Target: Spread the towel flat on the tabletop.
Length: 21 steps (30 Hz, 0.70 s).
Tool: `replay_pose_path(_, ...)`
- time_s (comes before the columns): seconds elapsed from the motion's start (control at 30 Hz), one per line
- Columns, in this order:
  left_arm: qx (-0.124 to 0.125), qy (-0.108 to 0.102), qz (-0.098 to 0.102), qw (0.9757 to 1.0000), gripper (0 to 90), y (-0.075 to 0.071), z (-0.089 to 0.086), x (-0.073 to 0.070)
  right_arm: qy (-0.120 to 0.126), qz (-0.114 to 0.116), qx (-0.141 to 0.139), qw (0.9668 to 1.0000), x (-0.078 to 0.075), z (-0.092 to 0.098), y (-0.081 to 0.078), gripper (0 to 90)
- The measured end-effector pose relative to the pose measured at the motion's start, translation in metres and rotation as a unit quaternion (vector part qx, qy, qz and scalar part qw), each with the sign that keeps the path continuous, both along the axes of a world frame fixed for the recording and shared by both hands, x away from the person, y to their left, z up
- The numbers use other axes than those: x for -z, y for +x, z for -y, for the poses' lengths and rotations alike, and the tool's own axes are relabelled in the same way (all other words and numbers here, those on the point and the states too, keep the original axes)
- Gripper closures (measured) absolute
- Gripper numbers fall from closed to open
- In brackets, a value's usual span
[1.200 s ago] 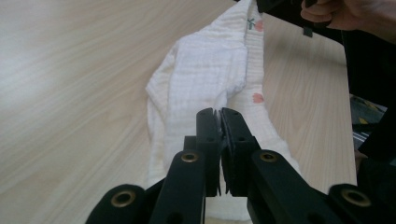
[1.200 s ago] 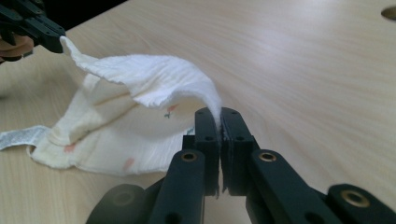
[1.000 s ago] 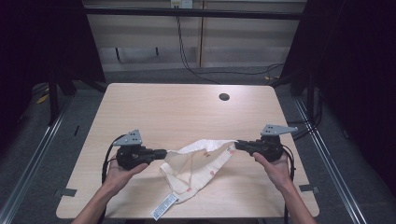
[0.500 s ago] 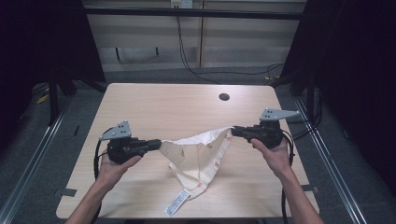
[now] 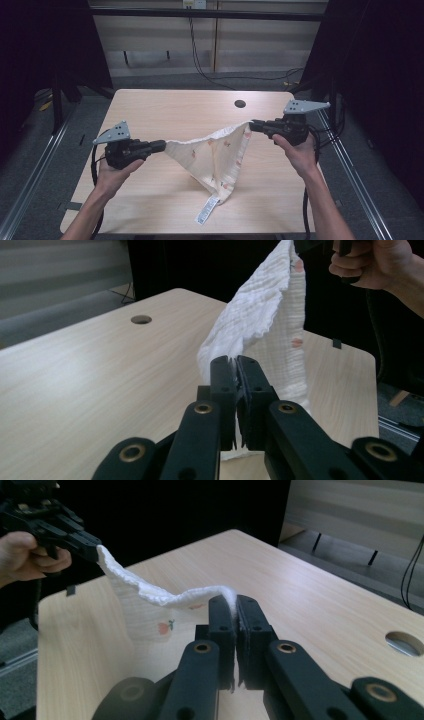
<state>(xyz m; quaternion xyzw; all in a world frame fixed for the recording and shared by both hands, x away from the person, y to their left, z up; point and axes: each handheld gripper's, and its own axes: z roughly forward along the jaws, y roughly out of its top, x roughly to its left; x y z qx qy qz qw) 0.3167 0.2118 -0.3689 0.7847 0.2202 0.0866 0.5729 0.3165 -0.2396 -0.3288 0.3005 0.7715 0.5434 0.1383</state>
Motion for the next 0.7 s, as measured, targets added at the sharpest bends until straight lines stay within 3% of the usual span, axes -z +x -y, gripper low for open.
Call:
replay_pose_path(0.17,-0.01,-0.01,0.007,0.9999,87.0,0.005,-0.006,-0.01,-0.002,0.007,0.001,1.0,-0.01,0.0,0.002,86.6)
replay_pose_path(0.3,-0.011,-0.009,0.013,0.9998,87.0,0.007,-0.009,-0.019,-0.013,0.009,0.026,0.9995,-0.013,0.001,0.005,86.6)
replay_pose_path(0.37,-0.015,0.002,0.02,0.9997,87.0,0.009,-0.009,-0.023,-0.005,0.012,0.025,0.9996,-0.017,0.002,0.005,86.7)
replay_pose_path(0.53,-0.022,-0.002,0.031,0.9993,87.1,0.01,-0.011,-0.034,-0.004,0.021,0.021,0.9995,-0.027,0.0,0.004,86.7)
replay_pose_path(0.7,-0.019,-0.01,0.051,0.9985,87.1,-0.001,-0.017,-0.047,-0.006,0.034,0.009,0.9994,-0.035,-0.002,-0.008,86.8)
